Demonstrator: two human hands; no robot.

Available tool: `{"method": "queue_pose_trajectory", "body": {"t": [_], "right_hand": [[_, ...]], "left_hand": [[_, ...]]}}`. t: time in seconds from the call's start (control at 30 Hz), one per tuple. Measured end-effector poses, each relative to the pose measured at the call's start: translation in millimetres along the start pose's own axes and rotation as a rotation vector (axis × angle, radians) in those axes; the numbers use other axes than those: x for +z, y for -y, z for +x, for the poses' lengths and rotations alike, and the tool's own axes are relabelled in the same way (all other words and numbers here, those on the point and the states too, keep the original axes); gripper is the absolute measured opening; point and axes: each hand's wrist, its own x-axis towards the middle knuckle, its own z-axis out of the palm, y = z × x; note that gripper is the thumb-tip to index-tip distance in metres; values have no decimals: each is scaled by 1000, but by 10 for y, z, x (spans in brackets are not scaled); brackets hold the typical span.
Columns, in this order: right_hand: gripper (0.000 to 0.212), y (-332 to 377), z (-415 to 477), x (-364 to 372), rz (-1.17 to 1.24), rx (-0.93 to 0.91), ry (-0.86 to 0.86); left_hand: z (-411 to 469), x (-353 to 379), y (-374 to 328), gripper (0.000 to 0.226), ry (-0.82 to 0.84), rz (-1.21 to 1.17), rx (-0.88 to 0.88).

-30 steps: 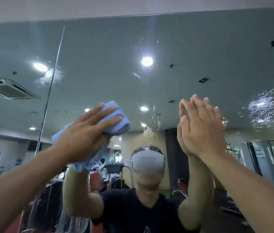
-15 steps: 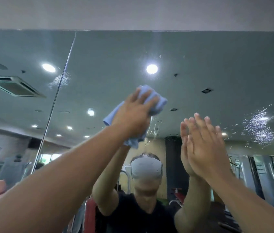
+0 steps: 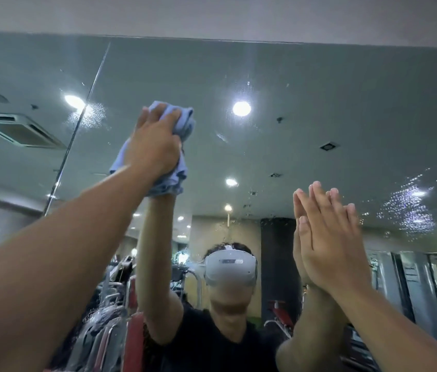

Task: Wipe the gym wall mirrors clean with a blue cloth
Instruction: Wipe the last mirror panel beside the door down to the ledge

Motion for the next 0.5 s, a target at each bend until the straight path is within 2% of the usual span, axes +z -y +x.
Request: {"method": "queue_pose_trajectory", "body": {"t": [0.1, 0.2, 0.27, 0.43, 0.5], "right_hand": [[54, -3, -7, -7, 9, -3, 11], [55, 3, -5, -3, 11, -4, 17], [55, 21, -1, -2, 10, 6, 7], [54, 10, -9, -24, 20, 14, 9], [54, 0, 3, -21, 25, 15, 27]], "left_hand": [[112, 172, -343, 50, 22, 18, -37], [68, 255, -548, 57, 100, 31, 36], [-79, 227, -660, 59, 152, 15, 163], [-685, 39, -487, 57, 323, -6, 680], [-675, -22, -231, 56, 279, 7, 726]]}}
